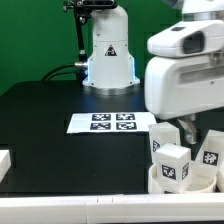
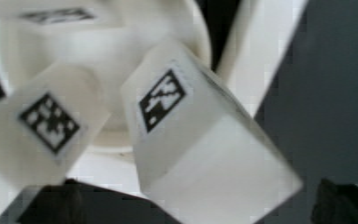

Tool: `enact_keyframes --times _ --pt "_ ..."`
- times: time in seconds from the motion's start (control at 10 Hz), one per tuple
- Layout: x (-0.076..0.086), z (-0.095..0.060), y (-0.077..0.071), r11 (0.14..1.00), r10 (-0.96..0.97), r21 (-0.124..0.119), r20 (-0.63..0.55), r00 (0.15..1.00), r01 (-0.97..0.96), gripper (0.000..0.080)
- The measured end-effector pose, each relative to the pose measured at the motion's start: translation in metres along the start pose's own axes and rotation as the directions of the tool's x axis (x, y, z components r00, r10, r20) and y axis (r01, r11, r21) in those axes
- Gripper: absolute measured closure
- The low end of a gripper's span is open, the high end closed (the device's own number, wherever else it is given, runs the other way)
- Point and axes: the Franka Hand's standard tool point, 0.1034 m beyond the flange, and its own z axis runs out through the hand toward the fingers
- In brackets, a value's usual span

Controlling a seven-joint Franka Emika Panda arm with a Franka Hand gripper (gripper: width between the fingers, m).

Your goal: Assemble stool

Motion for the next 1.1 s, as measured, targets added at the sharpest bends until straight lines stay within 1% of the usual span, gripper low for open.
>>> enact_keyframes --times 0.1,0.2,0.3,0.4,0.5,0.7,0.8,0.9,1.1 --pt "-0.001 0.003 -0.008 0.993 -0.115 0.003 0.032 0.993 0.115 0.0150" --pt "-0.004 0.007 -0.011 0.979 -0.202 0.011 0.060 0.978 0.201 0.0150" --pt "-0.007 0.008 -0.007 0.955 -0.296 0.018 0.062 0.953 0.295 0.0150" --pt "-0.012 0.012 0.000 0.932 -0.363 0.026 0.065 0.929 0.363 0.0150" --pt "-0.014 0.018 0.002 0.929 -0.370 0.029 0.069 0.927 0.368 0.0150" --pt "-0.014 0.018 0.002 0.941 -0.338 0.027 0.069 0.939 0.337 0.0150" --pt "-0.015 0.018 0.002 0.951 -0.309 0.026 0.070 0.949 0.308 0.0284" --pt "-0.015 0.018 0.002 0.969 -0.245 0.021 0.071 0.967 0.245 0.0456" --pt "-0.015 0.018 0.004 0.995 -0.104 0.011 0.074 0.992 0.103 0.0465"
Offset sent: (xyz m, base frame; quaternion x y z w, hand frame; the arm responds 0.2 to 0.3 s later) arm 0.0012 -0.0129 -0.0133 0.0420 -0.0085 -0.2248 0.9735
